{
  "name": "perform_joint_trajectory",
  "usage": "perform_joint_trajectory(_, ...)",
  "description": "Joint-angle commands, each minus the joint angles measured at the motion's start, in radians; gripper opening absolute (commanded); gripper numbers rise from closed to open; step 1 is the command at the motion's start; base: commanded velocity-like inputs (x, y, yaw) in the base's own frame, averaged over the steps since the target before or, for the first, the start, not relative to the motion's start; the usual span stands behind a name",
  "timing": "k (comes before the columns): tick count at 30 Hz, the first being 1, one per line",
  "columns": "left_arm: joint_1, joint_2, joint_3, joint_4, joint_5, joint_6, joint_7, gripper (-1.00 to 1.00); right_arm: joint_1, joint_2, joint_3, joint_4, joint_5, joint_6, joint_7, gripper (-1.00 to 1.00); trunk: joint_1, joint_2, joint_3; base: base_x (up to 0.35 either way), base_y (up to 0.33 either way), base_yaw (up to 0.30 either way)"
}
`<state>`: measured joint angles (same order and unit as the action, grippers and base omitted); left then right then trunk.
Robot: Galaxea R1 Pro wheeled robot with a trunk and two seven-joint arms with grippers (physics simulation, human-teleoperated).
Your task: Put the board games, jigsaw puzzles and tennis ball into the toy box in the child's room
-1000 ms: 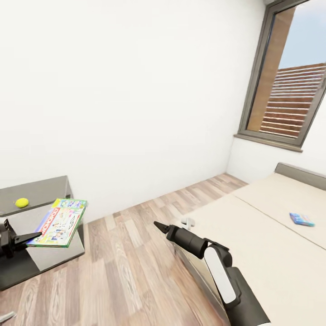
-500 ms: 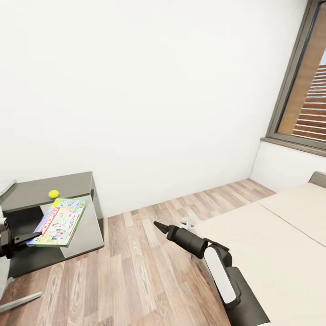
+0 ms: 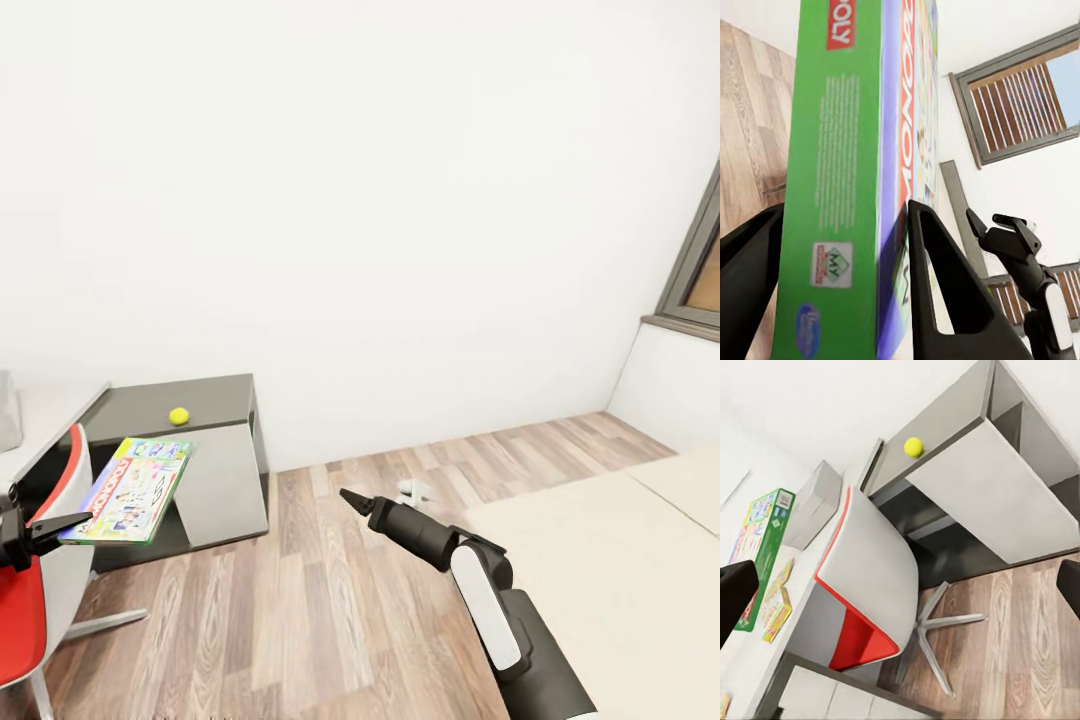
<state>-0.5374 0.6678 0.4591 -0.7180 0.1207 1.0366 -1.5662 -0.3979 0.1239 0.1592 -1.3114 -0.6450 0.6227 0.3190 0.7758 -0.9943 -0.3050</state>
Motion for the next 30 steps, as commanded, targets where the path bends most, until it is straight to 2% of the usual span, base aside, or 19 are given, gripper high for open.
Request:
perform_joint_trajectory(1, -0.001, 0.000, 0.001, 0.000, 0.001, 0.011, -0.005, -1.00, -0.001, 0.000, -0.001, -0.001, -0.002, 0.005, 0.001, 1.00, -0.004, 0.006, 0.002, 0.000, 0.000, 0.290)
perform_joint_trajectory(5, -0.001, 0.001, 0.001, 0.000, 0.001, 0.011, -0.005, -1.00, 0.000, 0.000, -0.001, -0.001, -0.002, 0.000, 0.001, 1.00, -0.019, 0.034, 0.014, 0.000, 0.000, 0.289)
perform_joint_trajectory(10, -0.001, 0.004, 0.002, 0.000, 0.002, 0.011, -0.005, -1.00, 0.000, -0.002, 0.002, -0.002, -0.006, -0.053, 0.005, 1.00, -0.038, 0.069, 0.030, 0.000, 0.000, 0.289)
perform_joint_trajectory(12, 0.000, 0.014, 0.003, 0.000, 0.002, 0.010, -0.005, -1.00, 0.000, -0.002, 0.002, -0.003, -0.007, -0.057, 0.008, 1.00, -0.046, 0.083, 0.036, 0.000, 0.000, 0.289)
perform_joint_trajectory(13, 0.001, 0.033, 0.004, -0.001, 0.005, 0.010, -0.005, -1.00, -0.001, -0.003, 0.002, -0.003, -0.007, -0.059, 0.009, 1.00, -0.050, 0.090, 0.040, 0.000, 0.000, 0.289)
perform_joint_trajectory(14, 0.001, 0.041, 0.004, -0.001, 0.007, 0.010, -0.005, -1.00, -0.001, -0.003, 0.002, -0.003, -0.007, -0.060, 0.009, 1.00, -0.054, 0.097, 0.043, 0.000, 0.000, 0.289)
perform_joint_trajectory(17, 0.004, 0.076, 0.009, -0.001, 0.045, 0.010, -0.005, -1.00, -0.001, -0.003, 0.003, -0.003, -0.006, -0.062, 0.009, 1.00, -0.065, 0.118, 0.052, 0.000, 0.000, 0.289)
perform_joint_trajectory(21, 0.010, 0.089, 0.012, -0.001, 0.121, 0.009, -0.005, -1.00, 0.000, -0.002, 0.003, -0.002, -0.006, -0.063, 0.006, 1.00, -0.077, 0.139, 0.061, 0.000, 0.000, 0.289)
perform_joint_trajectory(23, 0.011, 0.092, 0.013, -0.001, 0.132, 0.008, -0.005, -1.00, -0.001, -0.002, 0.008, -0.002, -0.006, -0.063, 0.005, 1.00, -0.077, 0.139, 0.061, 0.000, 0.000, 0.262)
perform_joint_trajectory(27, 0.011, 0.097, 0.012, -0.001, 0.143, 0.008, -0.005, -1.00, 0.000, -0.002, 0.058, -0.002, -0.003, -0.065, 0.002, 1.00, -0.077, 0.139, 0.061, 0.000, 0.000, 0.109)
perform_joint_trajectory(30, 0.012, 0.097, 0.012, -0.001, 0.143, 0.008, -0.005, -1.00, -0.001, -0.002, 0.074, -0.003, -0.002, -0.068, 0.002, 1.00, -0.077, 0.139, 0.061, 0.002, 0.000, 0.019)
